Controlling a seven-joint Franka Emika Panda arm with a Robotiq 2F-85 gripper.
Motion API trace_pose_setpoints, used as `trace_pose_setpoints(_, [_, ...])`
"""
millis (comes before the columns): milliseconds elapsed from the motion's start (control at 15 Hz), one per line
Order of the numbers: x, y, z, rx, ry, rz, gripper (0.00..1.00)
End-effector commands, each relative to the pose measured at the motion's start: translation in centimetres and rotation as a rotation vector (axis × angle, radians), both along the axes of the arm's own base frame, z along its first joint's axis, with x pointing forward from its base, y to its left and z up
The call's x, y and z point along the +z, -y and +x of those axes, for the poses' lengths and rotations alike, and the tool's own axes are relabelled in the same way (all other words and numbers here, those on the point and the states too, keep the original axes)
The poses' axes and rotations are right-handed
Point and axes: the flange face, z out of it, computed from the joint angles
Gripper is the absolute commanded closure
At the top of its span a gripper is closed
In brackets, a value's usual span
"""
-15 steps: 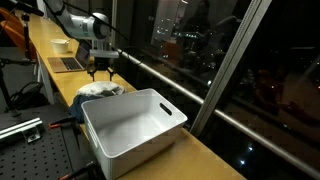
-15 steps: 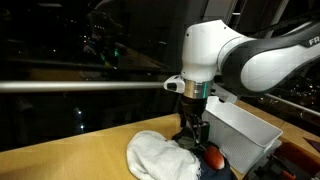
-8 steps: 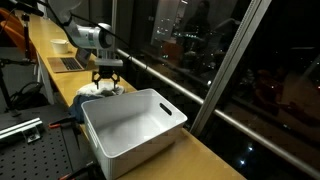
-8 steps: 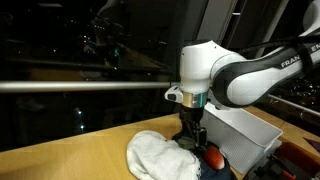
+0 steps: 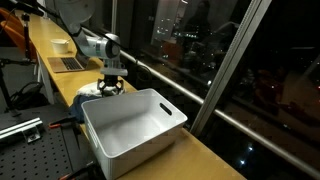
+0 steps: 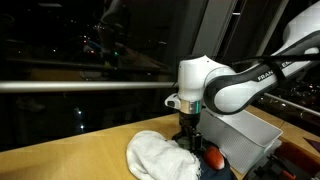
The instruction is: Remove the items from the storage box and put them on the table then place them back.
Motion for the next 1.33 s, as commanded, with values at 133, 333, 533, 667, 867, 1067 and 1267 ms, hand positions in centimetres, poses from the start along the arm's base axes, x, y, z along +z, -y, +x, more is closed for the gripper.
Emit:
trace_pose_setpoints(133, [-1.0,1.1,1.7,-0.033,-0.007,0.045,0.55])
trace_pose_setpoints(333, [-0.4,2.0,2.2,-0.056,-0.001,0.050,0.78])
trace_pose_setpoints(533, [1.3,2.2,2.6,-0.067,0.009,0.047,0.99])
trace_pose_setpoints(667, [4.1,1.9,2.3,-0.067,0.035,0.042,1.00])
trace_pose_setpoints(867, [10.6,1.4,1.5,-0.048,0.104,0.038,0.99])
trace_pose_setpoints(1067, [17.9,1.7,1.4,-0.059,0.213,0.036,0.98])
trace_pose_setpoints(1267, [25.8,3.8,1.5,-0.099,0.321,0.038,0.98])
